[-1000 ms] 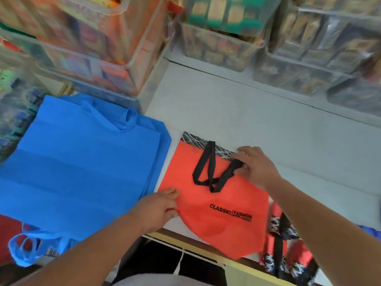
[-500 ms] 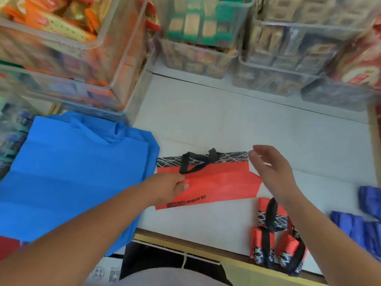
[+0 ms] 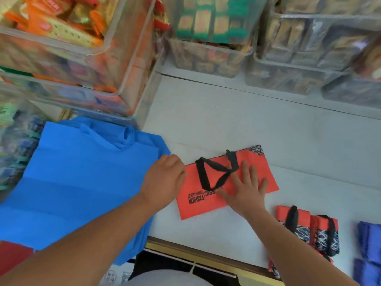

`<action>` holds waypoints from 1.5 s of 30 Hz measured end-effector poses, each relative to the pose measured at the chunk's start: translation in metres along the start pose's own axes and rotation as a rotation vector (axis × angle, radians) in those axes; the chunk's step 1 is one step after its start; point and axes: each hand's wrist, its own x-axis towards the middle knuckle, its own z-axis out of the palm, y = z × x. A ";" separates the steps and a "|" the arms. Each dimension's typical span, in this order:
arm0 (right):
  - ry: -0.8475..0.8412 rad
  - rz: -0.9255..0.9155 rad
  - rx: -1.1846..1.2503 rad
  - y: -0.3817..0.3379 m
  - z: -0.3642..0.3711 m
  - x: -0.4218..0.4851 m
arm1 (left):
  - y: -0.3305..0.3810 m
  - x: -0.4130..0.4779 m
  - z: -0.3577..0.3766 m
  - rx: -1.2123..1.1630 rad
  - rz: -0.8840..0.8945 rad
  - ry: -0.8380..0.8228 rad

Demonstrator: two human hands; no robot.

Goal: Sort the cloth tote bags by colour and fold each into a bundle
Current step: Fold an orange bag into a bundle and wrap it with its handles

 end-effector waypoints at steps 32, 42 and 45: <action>0.114 0.173 0.662 0.065 -0.057 -0.038 | 0.020 -0.058 -0.004 -0.563 -0.375 -0.538; 0.399 0.007 0.493 -0.011 -0.018 -0.016 | 0.056 -0.031 0.027 -0.522 -0.314 -0.694; 0.318 -0.196 0.398 -0.020 0.006 -0.006 | 0.060 -0.031 0.033 -0.414 -0.334 -0.613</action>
